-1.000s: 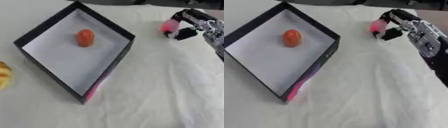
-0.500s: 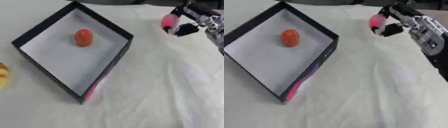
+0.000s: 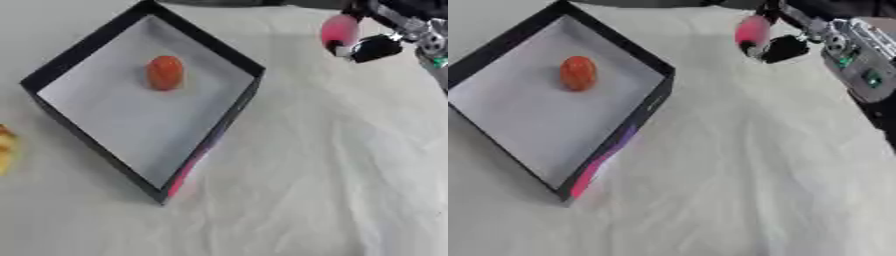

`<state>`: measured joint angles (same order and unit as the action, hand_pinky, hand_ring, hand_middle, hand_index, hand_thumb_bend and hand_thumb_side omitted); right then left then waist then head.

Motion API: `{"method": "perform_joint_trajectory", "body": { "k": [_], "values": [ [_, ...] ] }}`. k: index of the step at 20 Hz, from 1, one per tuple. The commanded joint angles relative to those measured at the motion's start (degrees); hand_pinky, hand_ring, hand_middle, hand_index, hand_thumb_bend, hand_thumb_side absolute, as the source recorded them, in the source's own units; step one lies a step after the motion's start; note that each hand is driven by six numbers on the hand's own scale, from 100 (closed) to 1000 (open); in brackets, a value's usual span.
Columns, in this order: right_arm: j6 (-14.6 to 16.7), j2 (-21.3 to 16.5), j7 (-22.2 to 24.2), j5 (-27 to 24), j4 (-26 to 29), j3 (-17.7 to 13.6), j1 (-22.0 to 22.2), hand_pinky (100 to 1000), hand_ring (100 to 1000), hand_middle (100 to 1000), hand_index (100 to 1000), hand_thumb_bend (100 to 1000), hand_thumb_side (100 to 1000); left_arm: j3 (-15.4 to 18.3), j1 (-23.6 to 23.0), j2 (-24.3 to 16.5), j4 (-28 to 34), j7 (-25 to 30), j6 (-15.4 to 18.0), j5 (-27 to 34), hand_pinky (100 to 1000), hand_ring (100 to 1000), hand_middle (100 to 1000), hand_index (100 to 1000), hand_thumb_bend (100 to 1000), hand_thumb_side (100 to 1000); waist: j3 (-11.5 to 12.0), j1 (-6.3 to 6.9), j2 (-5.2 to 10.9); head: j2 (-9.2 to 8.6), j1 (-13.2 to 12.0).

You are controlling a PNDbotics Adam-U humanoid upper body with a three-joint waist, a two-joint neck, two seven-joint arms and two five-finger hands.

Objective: Pick up objects on the table and place them in the box.

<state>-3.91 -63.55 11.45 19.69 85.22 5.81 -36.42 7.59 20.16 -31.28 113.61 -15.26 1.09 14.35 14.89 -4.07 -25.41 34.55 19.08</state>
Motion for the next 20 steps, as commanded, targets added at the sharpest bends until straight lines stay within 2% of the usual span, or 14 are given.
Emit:
{"method": "perform_joint_trajectory", "body": {
  "k": [1,5,7,9,10,11,12,16,20],
  "values": [
    [-0.6,-3.3,-0.8,-1.8,4.4,-1.5,-3.1,846,726,557,725,311,303,0.6,-0.2,-2.0,1.0,-0.5,0.1,0.3,911,926,935,820,144,774,-0.4,0.39,3.55,0.74,-0.2],
    [-1.8,-1.1,-0.6,-0.4,6.4,-0.1,-10.0,845,723,552,715,344,304,1.0,-1.3,-2.4,1.0,-1.1,0.1,0.6,910,927,937,821,147,767,-1.0,0.9,5.42,2.09,-0.5],
    [-1.6,1.3,0.7,1.4,6.7,1.5,-13.5,844,722,549,712,349,298,1.2,-1.8,-2.7,1.0,-1.6,0.3,0.9,910,928,940,822,148,763,-1.2,1.15,6.4,2.76,-0.5],
    [-1.2,4.5,2.1,2.9,6.7,2.9,-17.1,842,715,540,705,336,255,1.5,-2.3,-3.0,1.0,-2.1,0.5,1.2,909,931,944,822,151,757,-1.2,1.41,7.43,3.43,-0.5],
    [-1.0,6.1,2.7,3.3,6.4,3.4,-18.7,841,713,538,703,342,363,1.8,-2.6,-3.2,1.0,-2.5,0.6,1.3,909,930,946,824,152,756,-1.2,1.5,7.85,3.69,-0.5],
    [-0.9,7.7,3.2,3.5,6.0,3.9,-20.3,840,710,534,700,327,237,2.0,-2.8,-3.4,1.0,-3.0,0.6,1.3,908,930,944,822,154,752,-1.2,1.56,8.28,4.01,-0.5],
    [-0.7,9.2,3.7,3.6,5.7,4.4,-21.6,839,710,533,700,327,237,2.3,-3.0,-3.5,1.0,-3.5,0.7,1.5,908,930,944,822,154,752,-1.2,1.59,8.61,4.27,-0.5],
    [0.2,13.5,6.2,5.8,4.3,6.9,-24.8,837,708,534,695,343,291,3.5,-3.4,-4.1,1.0,-5.5,1.6,2.4,906,927,942,821,163,735,-1.0,1.52,9.82,5.31,0.0],
    [0.8,18.4,8.6,9.4,2.2,9.0,-25.8,833,703,530,690,313,306,4.8,-3.7,-5.0,1.0,-7.2,2.7,2.8,904,924,937,821,160,725,-0.6,1.59,10.54,6.11,0.2]
  ]
}}
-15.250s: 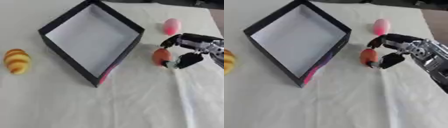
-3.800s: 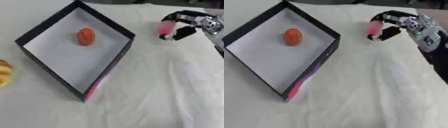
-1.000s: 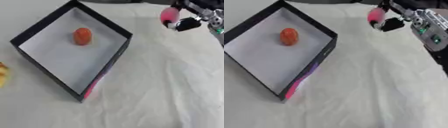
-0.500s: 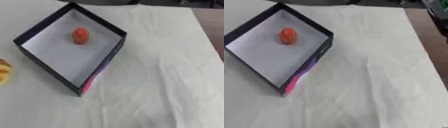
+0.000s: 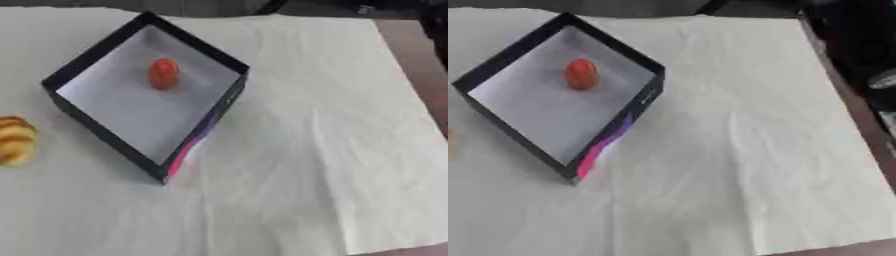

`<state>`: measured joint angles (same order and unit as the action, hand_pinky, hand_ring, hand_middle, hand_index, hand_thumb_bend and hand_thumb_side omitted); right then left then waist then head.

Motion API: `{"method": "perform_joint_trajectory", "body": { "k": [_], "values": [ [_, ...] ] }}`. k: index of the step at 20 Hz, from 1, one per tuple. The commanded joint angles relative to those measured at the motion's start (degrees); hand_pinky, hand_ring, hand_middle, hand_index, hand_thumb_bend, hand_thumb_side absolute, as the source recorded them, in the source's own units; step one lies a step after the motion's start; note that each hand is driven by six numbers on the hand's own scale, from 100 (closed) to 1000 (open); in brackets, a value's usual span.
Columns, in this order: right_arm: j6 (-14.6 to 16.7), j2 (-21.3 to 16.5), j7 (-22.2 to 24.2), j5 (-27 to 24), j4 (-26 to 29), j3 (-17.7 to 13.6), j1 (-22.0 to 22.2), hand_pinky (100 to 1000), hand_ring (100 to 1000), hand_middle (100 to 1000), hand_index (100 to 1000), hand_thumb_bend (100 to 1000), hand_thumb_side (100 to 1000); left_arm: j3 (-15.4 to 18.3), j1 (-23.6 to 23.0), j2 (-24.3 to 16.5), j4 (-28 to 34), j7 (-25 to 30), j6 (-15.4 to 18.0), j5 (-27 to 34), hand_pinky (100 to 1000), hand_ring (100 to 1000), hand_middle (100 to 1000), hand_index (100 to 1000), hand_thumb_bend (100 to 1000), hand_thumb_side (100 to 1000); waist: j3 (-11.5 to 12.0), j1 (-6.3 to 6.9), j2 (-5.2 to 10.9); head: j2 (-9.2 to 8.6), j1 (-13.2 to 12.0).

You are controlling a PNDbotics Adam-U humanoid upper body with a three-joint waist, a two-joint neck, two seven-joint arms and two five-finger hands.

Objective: Pick up objects on the table and place them in the box.

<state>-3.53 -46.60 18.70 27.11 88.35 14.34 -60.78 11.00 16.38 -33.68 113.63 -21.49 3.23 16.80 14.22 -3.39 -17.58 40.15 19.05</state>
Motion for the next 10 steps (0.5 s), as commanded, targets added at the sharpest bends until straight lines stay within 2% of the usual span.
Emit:
{"method": "perform_joint_trajectory", "body": {
  "k": [1,10],
  "values": [
    [0.6,2.6,2.0,2.7,-1.5,1.0,-1.6,833,703,530,690,312,309,1.7,-0.1,-2.9,1.0,-1.3,0.8,0.4,903,924,937,821,159,723,0.2,0.93,2.84,0.7,0.3],
    [1.7,11.7,4.3,8.9,-6.7,3.7,-3.6,831,704,531,691,296,317,2.9,-1.7,-7.0,1.0,-1.7,3.0,0.2,898,918,928,824,137,710,1.0,1.2,3.88,2.67,1.3]
  ]
}}
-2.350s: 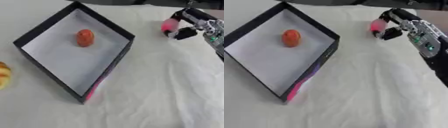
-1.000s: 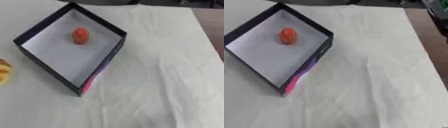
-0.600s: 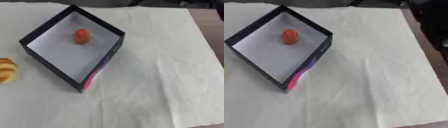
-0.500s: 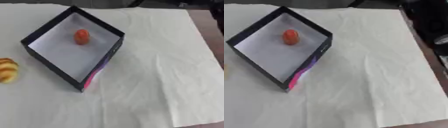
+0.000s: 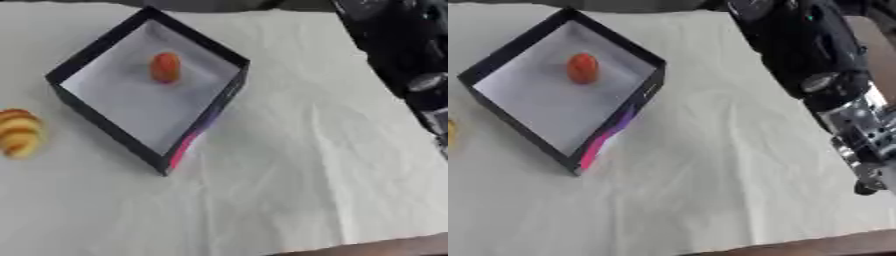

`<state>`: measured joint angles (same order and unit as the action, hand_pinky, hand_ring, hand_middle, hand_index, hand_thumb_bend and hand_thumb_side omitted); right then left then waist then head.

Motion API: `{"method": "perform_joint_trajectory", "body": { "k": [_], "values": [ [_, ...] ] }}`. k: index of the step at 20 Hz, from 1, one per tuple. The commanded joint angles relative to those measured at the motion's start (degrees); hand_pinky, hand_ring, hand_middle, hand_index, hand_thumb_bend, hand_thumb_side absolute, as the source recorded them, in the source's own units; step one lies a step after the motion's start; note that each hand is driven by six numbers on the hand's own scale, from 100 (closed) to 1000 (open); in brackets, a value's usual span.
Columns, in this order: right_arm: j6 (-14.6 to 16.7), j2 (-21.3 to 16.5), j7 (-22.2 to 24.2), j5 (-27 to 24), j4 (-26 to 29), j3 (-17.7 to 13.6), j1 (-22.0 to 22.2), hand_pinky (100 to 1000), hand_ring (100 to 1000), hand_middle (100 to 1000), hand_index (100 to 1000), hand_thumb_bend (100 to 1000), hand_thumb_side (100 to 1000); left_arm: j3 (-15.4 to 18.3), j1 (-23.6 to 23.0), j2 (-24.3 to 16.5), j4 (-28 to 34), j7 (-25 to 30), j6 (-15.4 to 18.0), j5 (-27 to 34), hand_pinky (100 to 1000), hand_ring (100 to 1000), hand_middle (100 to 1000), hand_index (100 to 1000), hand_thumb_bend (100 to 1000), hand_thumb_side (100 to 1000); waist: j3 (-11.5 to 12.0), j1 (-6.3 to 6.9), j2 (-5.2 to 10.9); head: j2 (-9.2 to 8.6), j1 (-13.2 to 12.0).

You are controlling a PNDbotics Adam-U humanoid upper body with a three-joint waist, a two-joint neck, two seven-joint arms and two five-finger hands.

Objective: Pick up objects on the table and place them in the box.

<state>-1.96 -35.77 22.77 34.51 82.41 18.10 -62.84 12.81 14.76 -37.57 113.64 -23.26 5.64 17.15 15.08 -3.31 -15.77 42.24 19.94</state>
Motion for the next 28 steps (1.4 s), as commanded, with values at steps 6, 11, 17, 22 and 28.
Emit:
{"method": "perform_joint_trajectory", "body": {
  "k": [6,11,17,22,28],
  "values": [
    [-0.3,4.6,0.1,3.1,-2.1,0.7,-0.7,831,704,529,690,262,304,1.3,-1.4,-4.0,0.9,0.1,0.9,-0.9,897,918,928,824,133,713,0.6,0.9,2.37,0.97,1.4],
    [-0.6,6.3,0.6,3.7,-3.4,1.4,1.6,828,704,529,690,229,311,1.2,-1.4,-3.9,0.9,0.2,0.8,-1.0,898,919,929,824,132,716,1.0,0.64,2.15,0.95,1.8],
    [-0.7,8.9,0.6,5.1,-6.8,1.8,4.4,827,705,529,691,190,305,0.8,-1.0,-3.1,0.9,0.6,0.5,-1.1,898,920,931,823,134,722,1.7,0.63,1.44,0.6,2.7],
    [-0.3,11.0,0.7,6.2,-9.1,2.3,6.0,828,707,531,692,179,305,0.3,-0.3,-2.7,0.9,1.1,0.2,-0.9,898,919,930,822,135,724,2.5,0.54,1.12,0.41,3.4],
    [0.8,12.8,1.3,8.9,-11.9,3.4,7.8,843,748,577,730,216,345,-0.2,0.2,-2.3,0.9,1.7,-0.2,-0.6,898,920,930,822,136,728,3.3,0.24,1.02,0.21,4.1]
  ]
}}
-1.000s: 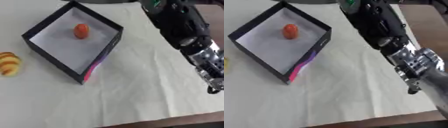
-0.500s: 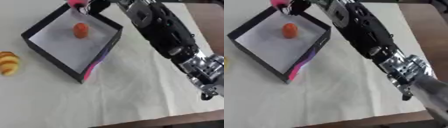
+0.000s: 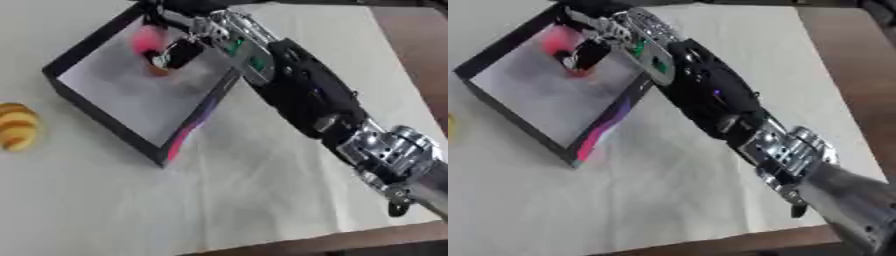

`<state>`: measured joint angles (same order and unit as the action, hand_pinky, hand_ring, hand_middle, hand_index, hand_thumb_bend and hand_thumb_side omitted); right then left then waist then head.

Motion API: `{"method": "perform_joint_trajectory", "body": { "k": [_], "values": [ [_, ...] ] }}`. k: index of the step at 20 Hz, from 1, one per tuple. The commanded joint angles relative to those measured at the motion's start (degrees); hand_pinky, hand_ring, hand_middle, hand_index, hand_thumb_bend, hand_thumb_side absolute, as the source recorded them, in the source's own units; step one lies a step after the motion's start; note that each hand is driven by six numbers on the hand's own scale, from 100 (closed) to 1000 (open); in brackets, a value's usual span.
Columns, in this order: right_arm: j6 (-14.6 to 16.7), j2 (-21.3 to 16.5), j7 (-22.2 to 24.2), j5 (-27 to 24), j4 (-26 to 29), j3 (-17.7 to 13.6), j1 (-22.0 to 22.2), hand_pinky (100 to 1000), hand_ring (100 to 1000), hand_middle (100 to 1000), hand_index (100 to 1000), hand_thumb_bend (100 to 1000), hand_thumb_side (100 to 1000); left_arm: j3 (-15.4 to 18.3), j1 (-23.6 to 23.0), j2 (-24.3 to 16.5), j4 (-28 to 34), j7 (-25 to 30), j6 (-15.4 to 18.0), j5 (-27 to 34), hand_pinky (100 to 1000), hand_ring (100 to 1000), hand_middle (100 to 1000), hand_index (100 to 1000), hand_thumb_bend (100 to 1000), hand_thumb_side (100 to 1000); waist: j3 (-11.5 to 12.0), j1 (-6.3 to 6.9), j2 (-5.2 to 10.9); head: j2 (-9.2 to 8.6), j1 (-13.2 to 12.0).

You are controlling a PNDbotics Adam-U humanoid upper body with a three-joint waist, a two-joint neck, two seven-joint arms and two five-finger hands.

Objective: Pick up objects on the table and place them in the box.

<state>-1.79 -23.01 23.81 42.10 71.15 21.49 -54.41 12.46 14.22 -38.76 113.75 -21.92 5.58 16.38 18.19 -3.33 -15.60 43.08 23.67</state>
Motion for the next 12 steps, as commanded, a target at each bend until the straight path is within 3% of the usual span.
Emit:
{"method": "perform_joint_trajectory", "body": {
  "k": [1,7,8,10,11,12],
  "values": [
    [0.9,0.3,0.4,1.9,-1.2,0.2,-0.3,843,755,585,737,219,347,0.1,0.7,-1.1,0.8,0.4,-0.1,0.1,898,920,931,821,136,728,0.3,0.21,0.83,-0.64,0.5],
    [2.0,0.4,1.9,3.0,-2.4,-0.2,0.2,862,825,689,826,249,325,0.0,0.5,-0.9,0.8,0.5,-0.4,-0.1,898,920,931,821,135,731,0.3,0.15,0.76,-0.59,0.2],
    [2.2,0.3,2.2,2.9,-2.4,-0.3,0.2,872,842,713,844,298,290,0.0,0.4,-0.9,0.8,0.5,-0.4,-0.1,898,921,931,821,134,732,0.3,0.17,0.75,-0.58,0.2],
    [2.3,-0.1,2.5,2.4,-1.9,-0.8,0.0,893,871,748,866,298,235,0.0,0.3,-0.9,0.8,0.5,-0.5,-0.2,898,921,932,821,134,733,0.1,0.23,0.76,-0.56,0.1],
    [2.3,-0.4,2.6,2.1,-1.5,-1.0,-0.1,903,886,765,877,295,240,-0.1,0.3,-0.9,0.8,0.6,-0.5,-0.3,898,921,931,821,134,733,0.1,0.26,0.77,-0.55,0.0],
    [2.2,-0.7,2.6,1.8,-0.9,-1.2,-0.2,911,895,775,886,278,302,-0.1,0.2,-0.9,0.8,0.6,-0.5,-0.3,897,921,931,821,134,733,0.0,0.3,0.78,-0.54,0.0]
  ]
}}
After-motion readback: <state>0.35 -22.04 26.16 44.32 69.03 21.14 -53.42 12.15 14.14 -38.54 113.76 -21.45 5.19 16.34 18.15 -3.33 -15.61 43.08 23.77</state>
